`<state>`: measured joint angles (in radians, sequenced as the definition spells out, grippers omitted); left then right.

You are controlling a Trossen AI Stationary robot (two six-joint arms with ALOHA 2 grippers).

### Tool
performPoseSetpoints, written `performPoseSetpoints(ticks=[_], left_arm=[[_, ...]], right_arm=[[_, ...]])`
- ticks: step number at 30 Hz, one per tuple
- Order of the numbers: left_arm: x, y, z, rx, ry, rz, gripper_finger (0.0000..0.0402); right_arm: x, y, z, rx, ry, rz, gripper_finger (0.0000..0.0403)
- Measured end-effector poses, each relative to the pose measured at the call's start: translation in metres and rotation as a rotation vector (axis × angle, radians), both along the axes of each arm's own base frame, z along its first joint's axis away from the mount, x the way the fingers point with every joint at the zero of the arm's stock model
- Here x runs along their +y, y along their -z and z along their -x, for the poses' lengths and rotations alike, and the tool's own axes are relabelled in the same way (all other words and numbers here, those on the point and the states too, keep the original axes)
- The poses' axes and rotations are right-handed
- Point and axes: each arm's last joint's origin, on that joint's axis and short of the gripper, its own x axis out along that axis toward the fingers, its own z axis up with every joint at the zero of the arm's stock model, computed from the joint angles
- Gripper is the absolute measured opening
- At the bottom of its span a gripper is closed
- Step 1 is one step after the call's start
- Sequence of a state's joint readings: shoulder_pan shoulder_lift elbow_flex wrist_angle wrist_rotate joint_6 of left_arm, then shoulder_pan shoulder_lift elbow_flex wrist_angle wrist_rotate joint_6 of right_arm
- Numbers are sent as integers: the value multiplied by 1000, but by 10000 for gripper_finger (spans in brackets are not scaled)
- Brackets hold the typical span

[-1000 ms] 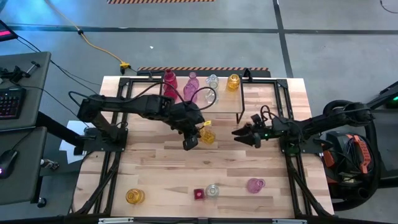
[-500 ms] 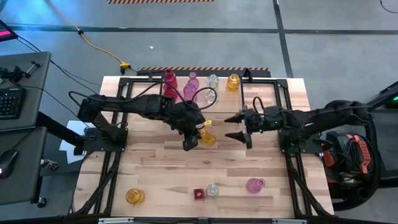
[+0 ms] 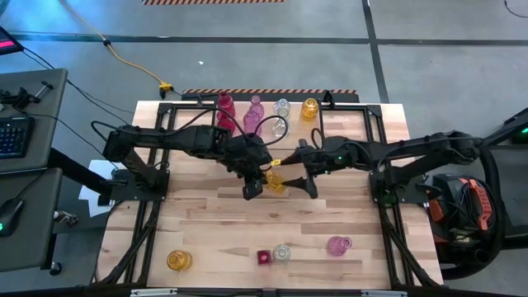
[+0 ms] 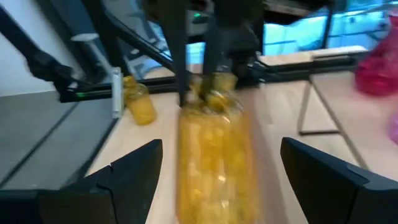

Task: Sort vases onto shelf
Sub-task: Put the top yellow vase on the shelf aligned with the other yellow vase

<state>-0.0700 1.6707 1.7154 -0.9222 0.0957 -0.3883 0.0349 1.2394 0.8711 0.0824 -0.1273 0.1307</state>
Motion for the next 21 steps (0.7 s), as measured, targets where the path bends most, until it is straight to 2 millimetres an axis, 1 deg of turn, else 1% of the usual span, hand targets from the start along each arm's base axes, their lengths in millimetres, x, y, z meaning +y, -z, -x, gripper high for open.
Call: performPoseSetpoints(ticks=[5,8,14,17,21], left_arm=[[0,0,0,1,-1,-1,26],[0,0,0,0,-1,-1,26],[0,0,0,3,-1,-1,26],[0,0,0,2,-1,-1,26],[0,0,0,2,5,-6,26]], right_arm=[[1,-5,-18,40,-23,-5,309],[2,-2,-29,98,-39,-2,309],[4,-1,-48,130,-63,-16,309],[4,-1,-52,150,-69,-20,309],[4,0,-52,157,-78,-24,308]])
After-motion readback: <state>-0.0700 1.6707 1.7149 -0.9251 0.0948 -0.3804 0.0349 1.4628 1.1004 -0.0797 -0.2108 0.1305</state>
